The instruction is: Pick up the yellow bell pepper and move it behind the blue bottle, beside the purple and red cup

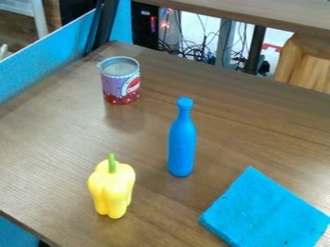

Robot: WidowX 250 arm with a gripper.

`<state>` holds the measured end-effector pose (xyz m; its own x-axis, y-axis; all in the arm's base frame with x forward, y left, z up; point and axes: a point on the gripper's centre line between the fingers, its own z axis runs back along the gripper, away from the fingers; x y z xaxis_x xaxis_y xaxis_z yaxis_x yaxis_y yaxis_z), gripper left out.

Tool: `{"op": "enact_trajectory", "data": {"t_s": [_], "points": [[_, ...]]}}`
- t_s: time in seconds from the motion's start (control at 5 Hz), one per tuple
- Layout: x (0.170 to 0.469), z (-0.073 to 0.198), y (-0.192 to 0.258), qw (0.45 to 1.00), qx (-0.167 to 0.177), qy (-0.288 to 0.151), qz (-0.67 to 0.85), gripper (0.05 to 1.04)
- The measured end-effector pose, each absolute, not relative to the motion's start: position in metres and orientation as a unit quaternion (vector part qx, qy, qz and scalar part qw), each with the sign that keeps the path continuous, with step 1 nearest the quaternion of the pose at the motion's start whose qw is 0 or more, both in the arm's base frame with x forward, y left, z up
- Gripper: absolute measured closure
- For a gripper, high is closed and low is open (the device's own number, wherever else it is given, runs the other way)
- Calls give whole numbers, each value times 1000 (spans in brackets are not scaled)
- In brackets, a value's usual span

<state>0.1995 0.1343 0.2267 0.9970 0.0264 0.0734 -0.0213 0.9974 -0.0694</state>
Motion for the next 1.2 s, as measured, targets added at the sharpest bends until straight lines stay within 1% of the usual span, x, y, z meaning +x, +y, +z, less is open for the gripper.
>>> {"op": "enact_trajectory", "data": {"t_s": [0.2, 0.4, 0.6, 0.8, 1.0, 1.2], "points": [[199, 219, 133, 999, -43, -24, 13, 83], [203, 198, 109, 998, -43, -21, -30, 83], [200, 181, 72, 998, -6, -25, -55, 83], [194, 161, 35, 995, 9, -29, -92, 83], [191, 138, -5, 991, 15, -32, -127, 83], [198, 128, -26, 990, 19, -41, -137, 83]]}}
